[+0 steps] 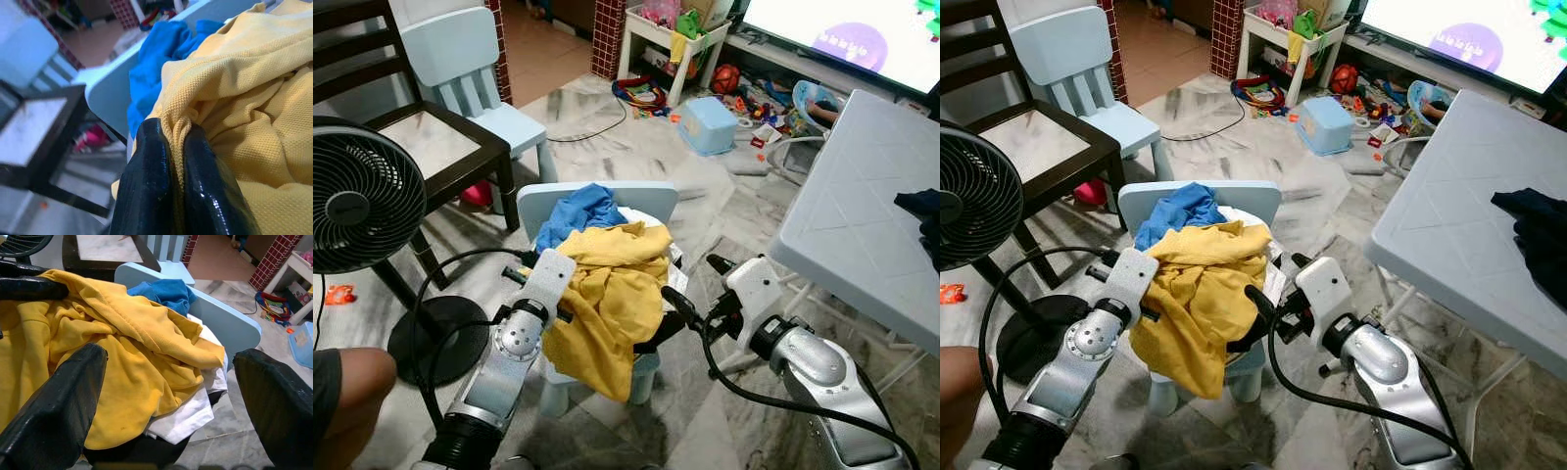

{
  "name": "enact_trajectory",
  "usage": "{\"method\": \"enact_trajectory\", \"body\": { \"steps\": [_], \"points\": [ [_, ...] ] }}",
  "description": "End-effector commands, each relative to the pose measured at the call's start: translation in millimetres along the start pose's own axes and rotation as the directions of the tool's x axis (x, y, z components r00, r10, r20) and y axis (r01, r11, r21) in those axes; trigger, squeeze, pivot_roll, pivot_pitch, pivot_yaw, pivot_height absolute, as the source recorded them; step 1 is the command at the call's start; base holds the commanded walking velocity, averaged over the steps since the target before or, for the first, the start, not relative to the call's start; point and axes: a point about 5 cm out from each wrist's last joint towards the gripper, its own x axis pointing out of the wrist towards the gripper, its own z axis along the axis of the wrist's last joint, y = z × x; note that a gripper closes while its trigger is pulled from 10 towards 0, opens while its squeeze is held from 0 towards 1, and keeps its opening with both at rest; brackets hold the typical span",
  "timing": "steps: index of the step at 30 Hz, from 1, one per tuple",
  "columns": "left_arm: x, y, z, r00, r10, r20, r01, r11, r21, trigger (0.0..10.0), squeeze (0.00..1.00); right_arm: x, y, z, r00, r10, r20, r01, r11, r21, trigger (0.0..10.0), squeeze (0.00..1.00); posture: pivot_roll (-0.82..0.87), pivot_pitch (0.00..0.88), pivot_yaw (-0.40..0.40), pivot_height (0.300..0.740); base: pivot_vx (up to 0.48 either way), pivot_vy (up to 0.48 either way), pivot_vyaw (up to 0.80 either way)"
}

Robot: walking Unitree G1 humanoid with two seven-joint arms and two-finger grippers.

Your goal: Hang hanger

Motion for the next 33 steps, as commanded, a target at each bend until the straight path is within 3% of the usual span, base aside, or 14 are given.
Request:
{"method": "enact_trajectory", "body": {
  "steps": [1, 6, 7, 10, 13, 14, 15, 16, 17, 18, 19, 27, 30, 33],
  "points": [
    [1.9, -8.3, 9, 0.998, -0.041, 0.05, 0.036, 0.995, 0.098, 0.0, 0.0, -1.5, -0.3, -2, 1.0, -0.008, -0.011, 0.008, 1.0, -0.004, 10.0, 0.0, -0.04, 0.126, -0.173, 0.74, 0.0, 0.0, 0.0],
    [1.1, -23.2, 13, 0.984, -0.153, 0.088, 0.128, 0.963, 0.238, 0.0, 0.0, -1.6, 3.2, -3, 1.0, 0.001, -0.012, -0.001, 1.0, -0.013, 10.0, 0.0, -0.04, 0.125, -0.173, 0.74, 0.0, 0.0, 0.0],
    [-2.9, -39.0, 11, 0.961, -0.265, 0.08, 0.233, 0.93, 0.283, 0.0, 0.0, -1.4, 3.3, -3, 1.0, 0.0, -0.011, 0.0, 1.0, -0.014, 10.0, 0.0, -0.04, 0.123, -0.173, 0.74, 0.0, 0.0, 0.0],
    [-10.7, -59.1, 1, 0.919, -0.393, 0.024, 0.372, 0.886, 0.278, 0.0, 0.0, -1.2, 3.1, -3, 1.0, -0.002, -0.01, 0.002, 1.0, -0.018, 10.0, 0.0, -0.04, 0.122, -0.172, 0.74, 0.0, 0.0, 0.0],
    [-13.1, -63.0, -6, 0.918, -0.396, 0.004, 0.381, 0.886, 0.265, 0.0, 0.0, -0.8, 2.7, -3, 1.0, -0.005, -0.008, 0.005, 1.0, -0.022, 10.0, 0.0, -0.05, 0.119, -0.173, 0.74, 0.0, 0.0, 0.0],
    [-12.4, -59.1, -7, 0.934, -0.357, 0.002, 0.344, 0.901, 0.263, 1.1, 0.0, -0.9, 2.6, -2, 1.0, -0.006, -0.008, 0.006, 1.0, -0.023, 10.0, 0.0, -0.04, 0.119, -0.173, 0.74, 0.0, 0.0, 0.0],
    [-12.4, -59.1, -7, 0.934, -0.357, 0.002, 0.344, 0.901, 0.263, 1.1, 0.0, -0.9, 2.6, -2, 1.0, -0.006, -0.008, 0.006, 1.0, -0.023, 10.0, 0.0, -0.04, 0.119, -0.173, 0.74, 0.0, 0.0, 0.0],
    [-11.1, -54.6, -7, 0.945, -0.327, 0.009, 0.313, 0.912, 0.267, 10.0, 0.0, -0.9, 2.6, -3, 1.0, -0.007, -0.008, 0.006, 1.0, -0.025, 10.0, 0.0, -0.04, 0.119, -0.175, 0.74, 0.0, 0.0, 0.0],
    [-10.5, -50.2, -5, 0.955, -0.297, 0.021, 0.283, 0.926, 0.251, 10.0, 0.0, -1.0, 2.8, -3, 1.0, -0.006, -0.009, 0.005, 1.0, -0.027, 10.0, 0.0, -0.04, 0.119, -0.175, 0.74, 0.0, 0.0, 0.0],
    [-10.4, -42.8, -3, 0.966, -0.254, 0.04, 0.241, 0.948, 0.209, 10.0, 0.23, -1.1, 3.2, -3, 1.0, -0.004, -0.009, 0.004, 1.0, -0.029, 10.0, 0.0, -0.04, 0.119, -0.175, 0.74, 0.0, 0.0, 0.0],
    [-10.6, -39.4, -2, 0.97, -0.239, 0.045, 0.226, 0.954, 0.197, 10.0, 1.0, -1.1, 3.5, -3, 1.0, -0.003, -0.008, 0.003, 1.0, -0.03, 10.0, 0.0, -0.04, 0.118, -0.176, 0.74, 0.0, 0.0, 0.0],
    [-16.7, -16.8, 5, 0.99, -0.111, 0.091, 0.095, 0.982, 0.165, 10.0, 1.0, -0.1, 6.2, -4, 1.0, 0.011, -0.009, -0.011, 0.999, -0.048, 10.0, 0.0, -0.03, 0.121, -0.178, 0.74, 0.0, 0.0, 0.0],
    [-19.2, -10.6, 13, 0.993, -0.061, 0.104, 0.056, 0.997, 0.047, 10.0, 1.0, -0.1, 7.0, -4, 1.0, 0.014, -0.009, -0.015, 0.999, -0.049, 10.0, 0.0, -0.03, 0.122, -0.178, 0.74, 0.0, 0.0, 0.0],
    [-20.8, -7.4, 22, 0.994, -0.005, 0.109, 0.02, 0.991, -0.133, 10.0, 1.0, -0.2, 7.3, -4, 1.0, 0.02, -0.009, -0.02, 0.998, -0.059, 10.0, 0.0, -0.03, 0.123, -0.178, 0.74, 0.0, 0.0, 0.0]
  ]
}}
